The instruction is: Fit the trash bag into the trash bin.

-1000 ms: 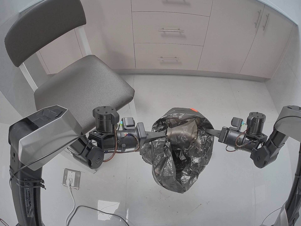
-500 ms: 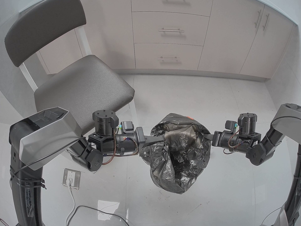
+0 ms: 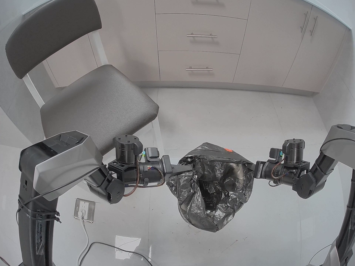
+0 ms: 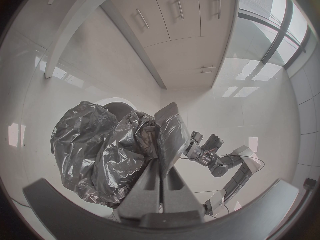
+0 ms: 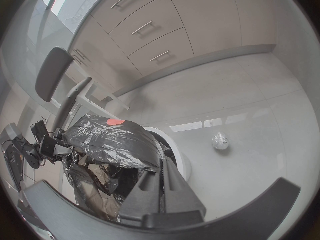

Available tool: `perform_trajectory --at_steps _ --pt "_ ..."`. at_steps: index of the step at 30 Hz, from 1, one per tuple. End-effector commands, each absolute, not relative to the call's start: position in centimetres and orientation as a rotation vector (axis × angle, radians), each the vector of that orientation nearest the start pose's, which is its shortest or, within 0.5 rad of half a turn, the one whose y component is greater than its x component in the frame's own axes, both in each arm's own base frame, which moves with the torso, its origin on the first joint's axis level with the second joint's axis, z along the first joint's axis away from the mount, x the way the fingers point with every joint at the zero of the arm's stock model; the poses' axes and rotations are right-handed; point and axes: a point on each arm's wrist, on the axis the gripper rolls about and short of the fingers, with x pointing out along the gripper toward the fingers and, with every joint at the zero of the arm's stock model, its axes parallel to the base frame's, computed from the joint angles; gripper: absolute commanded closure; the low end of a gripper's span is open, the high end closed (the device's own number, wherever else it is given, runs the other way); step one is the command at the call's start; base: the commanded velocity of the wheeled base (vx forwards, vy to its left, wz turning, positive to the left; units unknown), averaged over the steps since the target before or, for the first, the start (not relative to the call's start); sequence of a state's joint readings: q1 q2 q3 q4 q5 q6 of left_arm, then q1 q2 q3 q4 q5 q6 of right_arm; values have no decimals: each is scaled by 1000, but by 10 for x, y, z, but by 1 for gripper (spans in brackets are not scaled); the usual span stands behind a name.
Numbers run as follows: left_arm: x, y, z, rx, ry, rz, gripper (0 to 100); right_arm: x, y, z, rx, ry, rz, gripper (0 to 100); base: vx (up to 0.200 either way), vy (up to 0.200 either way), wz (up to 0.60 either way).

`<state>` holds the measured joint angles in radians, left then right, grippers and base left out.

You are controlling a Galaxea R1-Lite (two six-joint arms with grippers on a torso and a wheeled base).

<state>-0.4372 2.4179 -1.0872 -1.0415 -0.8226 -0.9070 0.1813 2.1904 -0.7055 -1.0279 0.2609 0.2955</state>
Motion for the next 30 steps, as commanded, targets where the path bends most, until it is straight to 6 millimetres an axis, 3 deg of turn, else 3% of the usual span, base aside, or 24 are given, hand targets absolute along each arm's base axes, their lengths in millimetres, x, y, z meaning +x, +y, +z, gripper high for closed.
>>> perform_trajectory --at_steps 1,15,24,30 --pt "387 -199 6 -824 865 -1019 100 347 68 28 301 534 342 100 0 0 0" --pt "398 -202 7 -762 833 -1024 100 350 64 25 300 532 315 100 0 0 0" --pt "395 -204 22 -664 712 -927 100 351 64 28 300 522 317 100 0 0 0" --pt "385 -216 35 -460 612 -785 100 352 64 29 292 509 289 100 0 0 0"
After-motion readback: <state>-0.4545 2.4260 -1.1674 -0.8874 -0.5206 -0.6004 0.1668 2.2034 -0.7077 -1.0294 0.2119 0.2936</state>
